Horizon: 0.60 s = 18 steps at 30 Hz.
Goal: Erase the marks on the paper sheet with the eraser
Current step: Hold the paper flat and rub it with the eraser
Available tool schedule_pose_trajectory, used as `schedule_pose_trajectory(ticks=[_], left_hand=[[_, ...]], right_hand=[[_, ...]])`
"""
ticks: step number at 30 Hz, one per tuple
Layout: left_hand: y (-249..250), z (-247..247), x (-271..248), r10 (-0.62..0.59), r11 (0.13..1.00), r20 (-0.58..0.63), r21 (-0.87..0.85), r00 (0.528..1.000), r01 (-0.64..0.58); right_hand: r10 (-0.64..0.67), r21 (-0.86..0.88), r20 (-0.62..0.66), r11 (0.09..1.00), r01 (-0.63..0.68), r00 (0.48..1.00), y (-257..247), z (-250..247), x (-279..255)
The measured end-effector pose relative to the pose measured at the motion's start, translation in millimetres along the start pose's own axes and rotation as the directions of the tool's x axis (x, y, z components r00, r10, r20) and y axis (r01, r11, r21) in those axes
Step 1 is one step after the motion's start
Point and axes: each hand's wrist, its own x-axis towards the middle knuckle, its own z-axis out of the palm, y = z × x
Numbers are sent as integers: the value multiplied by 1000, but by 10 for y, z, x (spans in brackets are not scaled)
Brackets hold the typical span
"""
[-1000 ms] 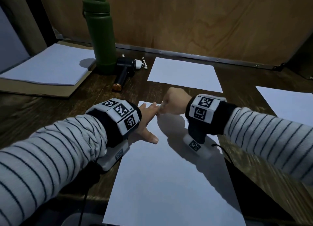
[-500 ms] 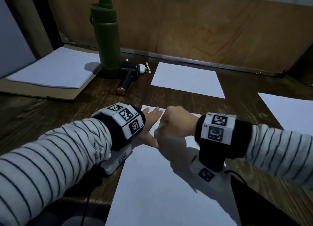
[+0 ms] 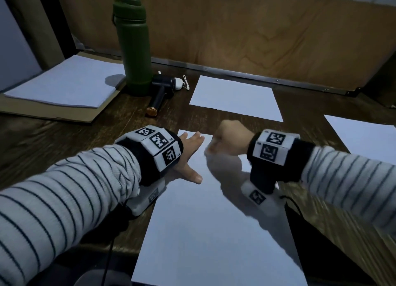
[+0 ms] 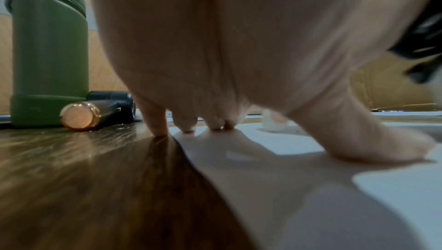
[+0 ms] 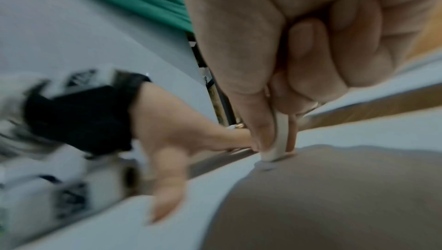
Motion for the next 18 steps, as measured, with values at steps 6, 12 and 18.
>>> schedule_pose_trajectory(ticks=[6, 12, 18], left_hand=[[-13, 24, 34, 6, 1000, 19, -16, 1000, -6], [-35, 15, 22, 14, 1000, 12, 1, 1000, -14], [-34, 0, 41, 43, 999, 32, 4, 999, -43]], right_hand=[[-66, -35, 3, 997, 66, 998, -69, 110, -98], [73, -7, -27, 997, -73, 997, 169, -30, 32], [-45, 35, 31, 998, 44, 999, -99, 109, 1]])
